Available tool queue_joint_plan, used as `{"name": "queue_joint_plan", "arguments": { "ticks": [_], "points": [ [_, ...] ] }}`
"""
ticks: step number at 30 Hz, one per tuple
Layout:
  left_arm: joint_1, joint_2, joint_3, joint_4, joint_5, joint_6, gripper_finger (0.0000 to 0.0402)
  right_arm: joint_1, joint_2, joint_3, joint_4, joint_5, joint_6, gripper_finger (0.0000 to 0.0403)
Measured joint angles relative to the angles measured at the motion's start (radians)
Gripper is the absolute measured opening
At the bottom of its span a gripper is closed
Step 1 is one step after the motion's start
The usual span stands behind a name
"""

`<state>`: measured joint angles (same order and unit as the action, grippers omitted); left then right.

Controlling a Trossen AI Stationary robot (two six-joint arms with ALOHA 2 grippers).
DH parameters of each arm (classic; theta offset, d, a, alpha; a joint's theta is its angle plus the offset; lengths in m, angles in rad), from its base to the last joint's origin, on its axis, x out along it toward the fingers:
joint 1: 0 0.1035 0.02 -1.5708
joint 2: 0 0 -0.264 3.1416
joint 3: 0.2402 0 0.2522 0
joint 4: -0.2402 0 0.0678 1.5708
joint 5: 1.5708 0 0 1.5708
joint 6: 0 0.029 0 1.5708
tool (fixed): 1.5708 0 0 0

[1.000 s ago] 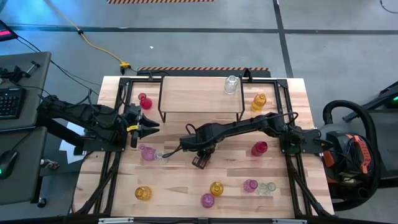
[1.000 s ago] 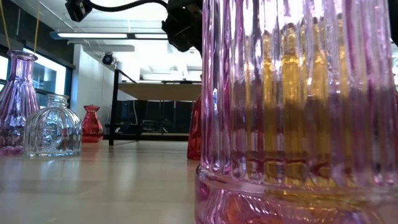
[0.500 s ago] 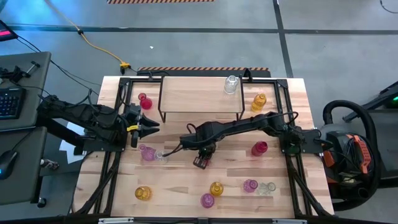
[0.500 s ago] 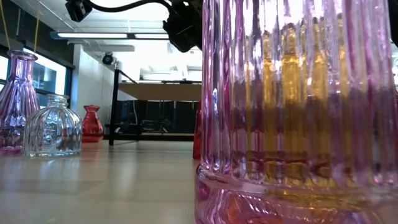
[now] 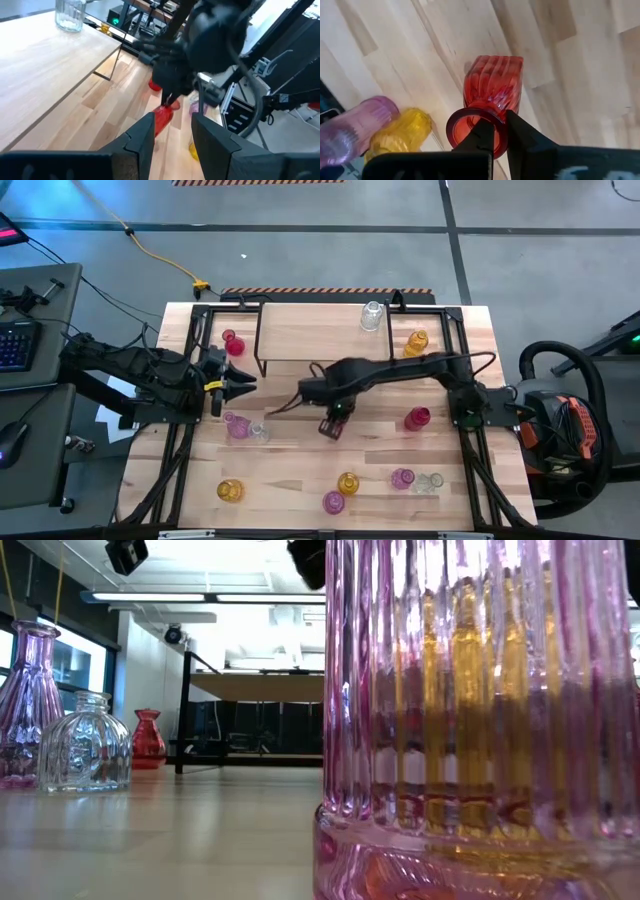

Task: Sort vases onto shelf
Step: Put the center red vase on the shelf

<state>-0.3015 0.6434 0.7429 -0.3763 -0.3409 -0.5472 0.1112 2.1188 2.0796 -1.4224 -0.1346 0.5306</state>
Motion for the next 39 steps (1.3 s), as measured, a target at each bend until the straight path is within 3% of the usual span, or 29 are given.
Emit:
{"name": "queue_joint_plan", "arguments": {
  "ticks": [18, 29, 39],
  "points": [
    [0.0, 0.0, 0.0, 0.0, -0.129, -0.002, 0.012, -0.26, -0.216, 0.0, 0.011, -0.006, -0.25, 0.0001],
    [0.0, 0.0, 0.0, 0.0, -0.194, -0.001, 0.012, -0.438, -0.315, 0.0, 0.12, -0.036, -0.46, 0.0],
    [0.0, 0.009, 0.0, 0.003, -0.23, 0.0, 0.012, -0.588, -0.32, 0.169, 0.118, -0.024, -0.594, 0.0]
  ]
}}
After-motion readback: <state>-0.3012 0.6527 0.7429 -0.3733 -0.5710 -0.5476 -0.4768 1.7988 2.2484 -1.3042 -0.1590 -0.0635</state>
